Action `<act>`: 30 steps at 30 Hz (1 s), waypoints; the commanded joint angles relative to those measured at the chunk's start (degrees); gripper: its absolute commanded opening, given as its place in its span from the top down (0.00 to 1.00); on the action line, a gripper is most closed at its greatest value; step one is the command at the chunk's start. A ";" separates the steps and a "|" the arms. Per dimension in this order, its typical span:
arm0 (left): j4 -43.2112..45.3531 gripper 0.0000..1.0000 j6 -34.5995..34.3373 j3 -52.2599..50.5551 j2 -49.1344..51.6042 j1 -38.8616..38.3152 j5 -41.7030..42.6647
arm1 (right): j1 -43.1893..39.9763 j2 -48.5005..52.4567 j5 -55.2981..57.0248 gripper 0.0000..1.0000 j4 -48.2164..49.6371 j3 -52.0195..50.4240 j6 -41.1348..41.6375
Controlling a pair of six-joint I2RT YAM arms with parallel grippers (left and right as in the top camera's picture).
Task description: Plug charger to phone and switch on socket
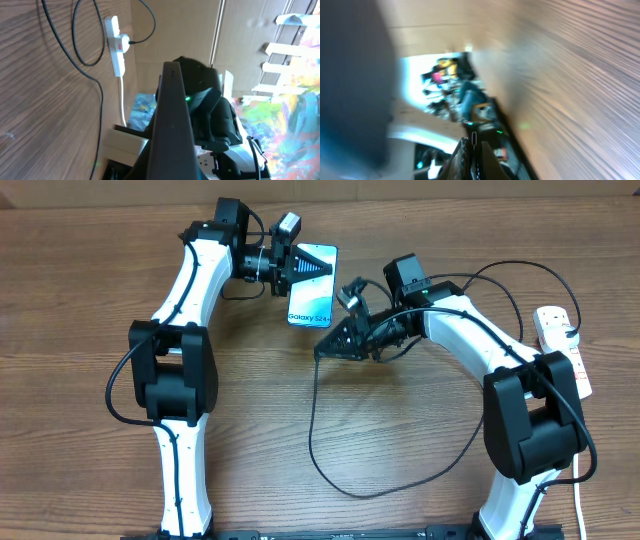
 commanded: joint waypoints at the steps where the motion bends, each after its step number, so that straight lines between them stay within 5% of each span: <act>1: -0.55 0.96 -1.55 0.44 -0.24 3.30 -1.40 | -0.87 -1.53 16.00 0.96 -3.72 1.05 -3.96; 14: -4.35 0.96 -1.31 0.44 -0.24 5.05 -16.74 | -1.99 -1.53 60.89 0.96 -11.45 1.03 2.73; 30: -8.15 0.96 -1.07 0.44 -0.24 4.61 -26.23 | 0.74 -1.44 67.95 0.96 -4.68 -3.85 5.14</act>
